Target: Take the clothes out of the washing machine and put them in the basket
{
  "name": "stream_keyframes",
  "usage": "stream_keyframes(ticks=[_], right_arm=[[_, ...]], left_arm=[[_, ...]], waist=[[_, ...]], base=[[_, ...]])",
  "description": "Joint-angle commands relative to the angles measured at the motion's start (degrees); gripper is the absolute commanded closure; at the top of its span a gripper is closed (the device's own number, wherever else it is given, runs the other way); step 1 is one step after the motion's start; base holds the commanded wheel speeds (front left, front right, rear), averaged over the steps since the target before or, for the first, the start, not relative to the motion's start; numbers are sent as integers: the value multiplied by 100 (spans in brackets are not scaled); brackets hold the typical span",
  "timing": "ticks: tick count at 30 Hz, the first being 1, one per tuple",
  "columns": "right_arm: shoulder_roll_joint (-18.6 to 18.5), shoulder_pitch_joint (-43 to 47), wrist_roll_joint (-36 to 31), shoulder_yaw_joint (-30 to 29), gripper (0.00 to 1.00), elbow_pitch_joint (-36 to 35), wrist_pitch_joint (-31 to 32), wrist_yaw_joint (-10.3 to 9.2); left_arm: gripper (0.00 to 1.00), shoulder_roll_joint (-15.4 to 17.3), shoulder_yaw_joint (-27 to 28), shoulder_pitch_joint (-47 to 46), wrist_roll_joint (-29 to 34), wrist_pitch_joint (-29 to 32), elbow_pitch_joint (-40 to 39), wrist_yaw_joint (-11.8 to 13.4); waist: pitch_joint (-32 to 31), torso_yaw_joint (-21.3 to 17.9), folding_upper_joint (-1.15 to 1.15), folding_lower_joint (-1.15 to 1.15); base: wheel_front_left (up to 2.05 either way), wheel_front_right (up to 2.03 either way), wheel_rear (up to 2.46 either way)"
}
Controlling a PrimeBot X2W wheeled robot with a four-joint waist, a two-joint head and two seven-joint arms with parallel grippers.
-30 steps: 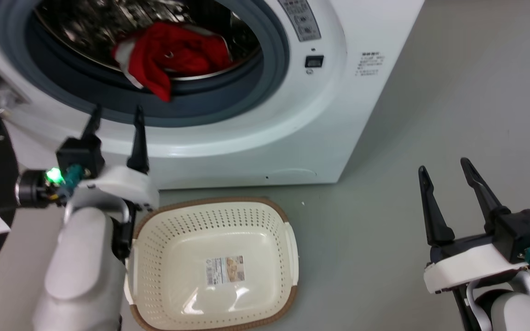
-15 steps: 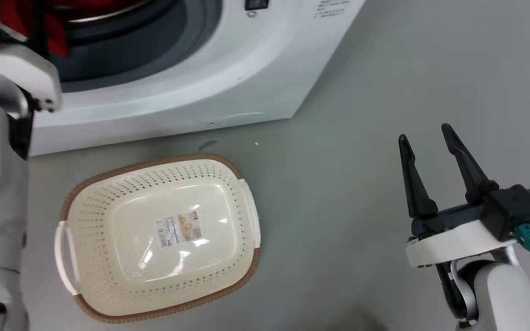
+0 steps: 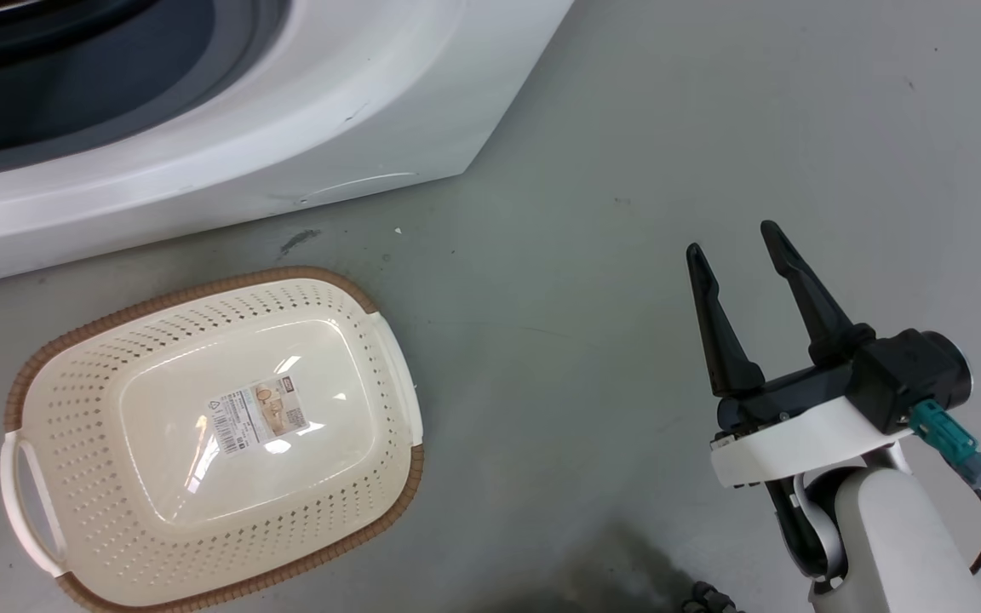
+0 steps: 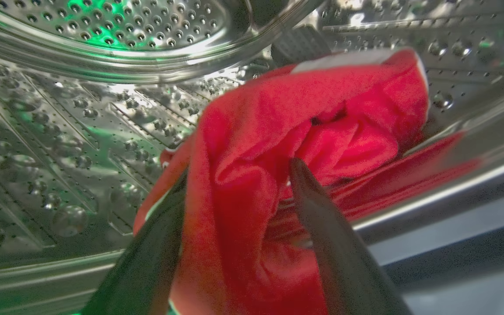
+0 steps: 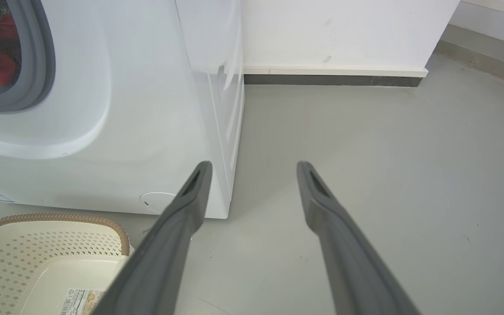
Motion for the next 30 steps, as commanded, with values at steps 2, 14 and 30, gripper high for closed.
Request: stream_keyframes(ticks=[2, 14, 30], right_arm=[[12, -149, 74, 53, 0, 104, -76, -4], [12, -279, 164, 113, 0, 320, -171, -4], [12, -40, 8, -45, 0, 529, -87, -4]], left_arm=[[0, 136, -200, -212, 17, 385, 239, -22], [100, 296, -953, -450, -633, 1839, 715, -31], [100, -56, -653, 394, -1158, -440, 93, 681]], waist=[[57, -82, 0, -1], [60, -138, 0, -1], [-771, -2, 0, -1]], base=[[0, 0, 0], [0, 0, 0], [0, 0, 0]])
